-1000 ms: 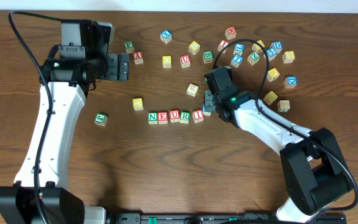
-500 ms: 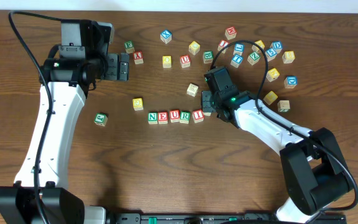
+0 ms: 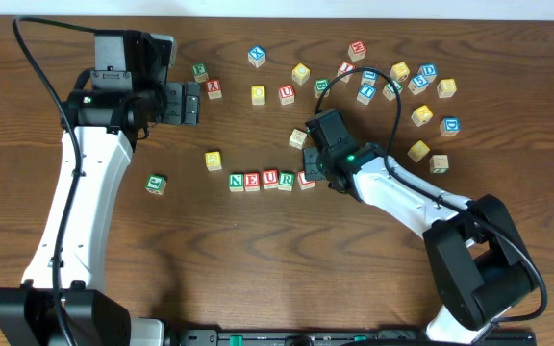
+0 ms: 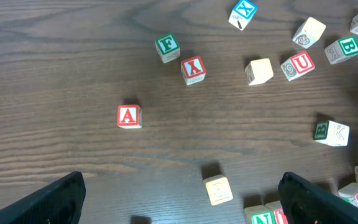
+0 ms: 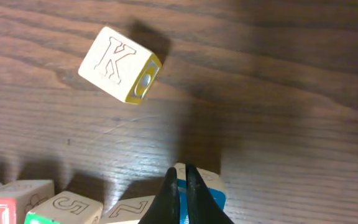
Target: Spell out NEURIPS
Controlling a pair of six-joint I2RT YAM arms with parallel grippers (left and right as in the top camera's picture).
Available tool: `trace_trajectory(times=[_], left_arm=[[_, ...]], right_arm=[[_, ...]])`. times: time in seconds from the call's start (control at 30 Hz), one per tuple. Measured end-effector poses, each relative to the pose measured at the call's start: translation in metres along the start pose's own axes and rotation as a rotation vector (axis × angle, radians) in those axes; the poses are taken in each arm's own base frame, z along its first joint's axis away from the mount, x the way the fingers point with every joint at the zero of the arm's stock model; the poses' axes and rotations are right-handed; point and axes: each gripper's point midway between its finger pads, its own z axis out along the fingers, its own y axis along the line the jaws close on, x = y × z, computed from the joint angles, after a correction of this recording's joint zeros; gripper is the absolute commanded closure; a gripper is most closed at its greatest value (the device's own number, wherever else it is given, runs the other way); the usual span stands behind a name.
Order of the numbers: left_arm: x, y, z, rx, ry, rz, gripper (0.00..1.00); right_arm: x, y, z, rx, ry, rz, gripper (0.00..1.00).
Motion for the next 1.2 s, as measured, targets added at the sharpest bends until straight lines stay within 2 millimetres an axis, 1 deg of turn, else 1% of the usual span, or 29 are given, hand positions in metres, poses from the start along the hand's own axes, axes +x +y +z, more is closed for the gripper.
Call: trace_trajectory(times=[0.83,1.2], left_arm=[[-0.0001,0.0,0.0,0.0,0.0,0.0,0.02],[-0.0001,0.0,0.0,0.0,0.0,0.0,0.02]], right_arm=[[-0.005,0.0017,0.0013,-0.006,-0.022,0.002,0.99],[-0.0099,0.0011,0.0011,0.001,-0.043,0.004,0.96]])
